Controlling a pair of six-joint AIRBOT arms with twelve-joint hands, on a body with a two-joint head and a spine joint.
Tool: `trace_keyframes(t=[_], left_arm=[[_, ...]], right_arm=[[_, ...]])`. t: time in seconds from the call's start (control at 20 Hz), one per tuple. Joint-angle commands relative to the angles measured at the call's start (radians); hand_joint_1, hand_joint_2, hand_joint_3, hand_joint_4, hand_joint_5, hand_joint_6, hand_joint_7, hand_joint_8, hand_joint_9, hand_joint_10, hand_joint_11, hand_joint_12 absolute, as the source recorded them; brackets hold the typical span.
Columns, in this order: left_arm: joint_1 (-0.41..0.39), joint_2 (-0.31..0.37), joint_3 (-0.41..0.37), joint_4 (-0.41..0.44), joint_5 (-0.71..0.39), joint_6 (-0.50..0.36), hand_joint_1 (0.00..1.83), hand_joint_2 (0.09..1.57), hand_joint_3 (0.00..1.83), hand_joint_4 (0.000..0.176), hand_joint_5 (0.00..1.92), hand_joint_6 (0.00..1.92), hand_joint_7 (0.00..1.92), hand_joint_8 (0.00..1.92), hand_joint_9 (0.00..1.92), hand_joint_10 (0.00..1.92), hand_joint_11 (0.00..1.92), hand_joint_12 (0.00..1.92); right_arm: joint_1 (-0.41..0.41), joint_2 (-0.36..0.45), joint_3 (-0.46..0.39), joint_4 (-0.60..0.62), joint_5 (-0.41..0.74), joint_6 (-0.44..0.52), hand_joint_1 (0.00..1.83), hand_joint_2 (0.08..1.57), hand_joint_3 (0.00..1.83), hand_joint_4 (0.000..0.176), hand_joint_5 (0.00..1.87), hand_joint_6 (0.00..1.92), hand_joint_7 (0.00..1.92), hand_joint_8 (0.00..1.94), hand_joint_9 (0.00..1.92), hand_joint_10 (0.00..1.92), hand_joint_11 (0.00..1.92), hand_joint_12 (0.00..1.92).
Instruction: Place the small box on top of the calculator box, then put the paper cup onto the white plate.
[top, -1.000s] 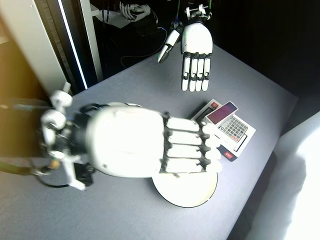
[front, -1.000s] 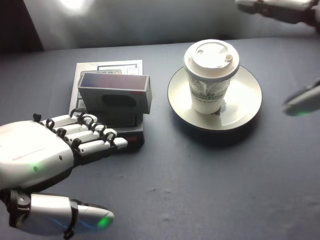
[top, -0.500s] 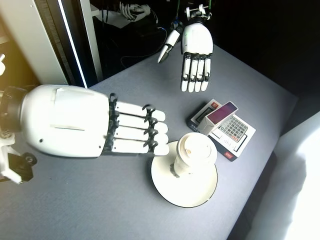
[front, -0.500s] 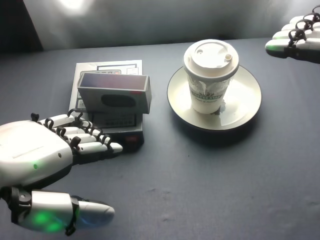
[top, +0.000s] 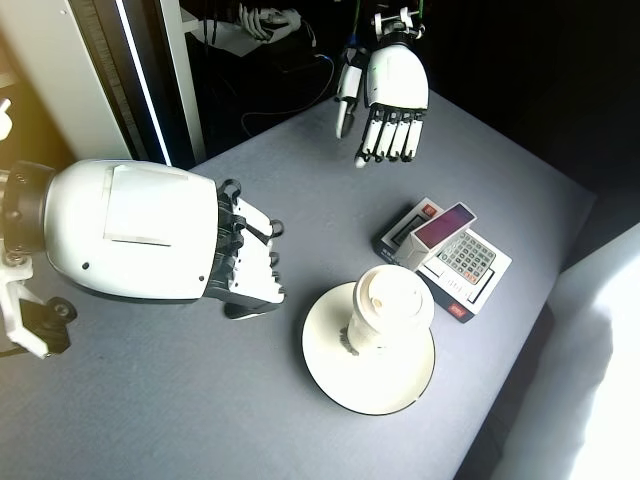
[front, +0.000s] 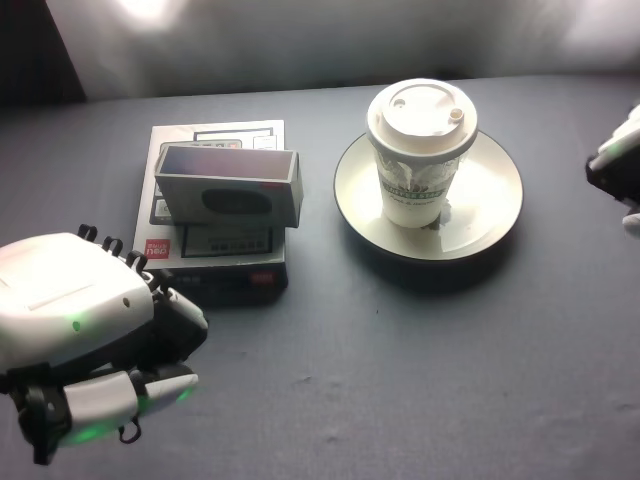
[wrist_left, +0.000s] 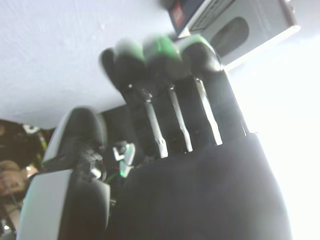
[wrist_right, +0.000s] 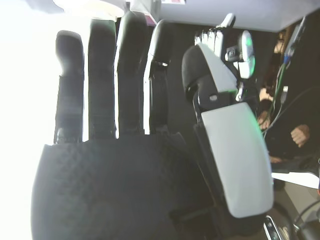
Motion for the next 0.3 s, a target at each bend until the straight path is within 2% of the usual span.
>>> trace_keyframes(t=[0.0, 0.05, 0.1, 0.15, 0.25], left_arm=[[-0.013, 0.002, -0.001, -0.004, -0.095, -0.002, 0.67, 1.45, 0.00, 0.000, 1.38, 1.92, 1.51, 1.92, 1.53, 1.92, 1.49, 1.92], [-0.014, 0.002, -0.001, -0.004, -0.096, -0.002, 0.87, 1.42, 0.00, 0.022, 1.52, 1.92, 1.62, 1.92, 1.67, 1.92, 1.66, 1.92], [-0.017, 0.002, -0.001, -0.004, -0.096, -0.002, 0.96, 1.40, 0.00, 0.127, 1.56, 1.92, 1.65, 1.92, 1.71, 1.92, 1.71, 1.92], [-0.019, 0.003, -0.001, -0.004, -0.096, -0.002, 1.05, 1.37, 0.00, 0.150, 1.56, 1.92, 1.63, 1.92, 1.69, 1.92, 1.70, 1.92], [-0.020, 0.003, 0.001, -0.001, -0.096, -0.002, 1.13, 1.35, 0.00, 0.145, 1.54, 1.92, 1.62, 1.92, 1.67, 1.92, 1.71, 1.92]], right_arm=[[0.013, 0.013, -0.003, 0.045, 0.073, 0.001, 0.41, 1.49, 0.00, 0.000, 1.25, 1.92, 1.40, 1.94, 1.46, 1.92, 1.53, 1.92], [0.013, 0.012, -0.006, 0.045, 0.076, -0.004, 0.45, 1.53, 0.01, 0.000, 1.44, 1.92, 1.57, 1.94, 1.64, 1.92, 1.73, 1.92], [0.013, 0.012, -0.010, 0.044, 0.083, -0.015, 0.62, 1.51, 0.00, 0.020, 1.52, 1.92, 1.66, 1.94, 1.74, 1.92, 1.84, 1.92], [0.013, 0.012, -0.013, 0.037, 0.093, -0.023, 0.81, 1.48, 0.00, 0.042, 1.57, 1.92, 1.69, 1.94, 1.78, 1.92, 1.90, 1.92], [0.014, 0.012, -0.018, 0.014, 0.104, -0.023, 0.97, 1.48, 0.00, 0.063, 1.52, 1.92, 1.70, 1.94, 1.81, 1.92, 1.92, 1.92]])
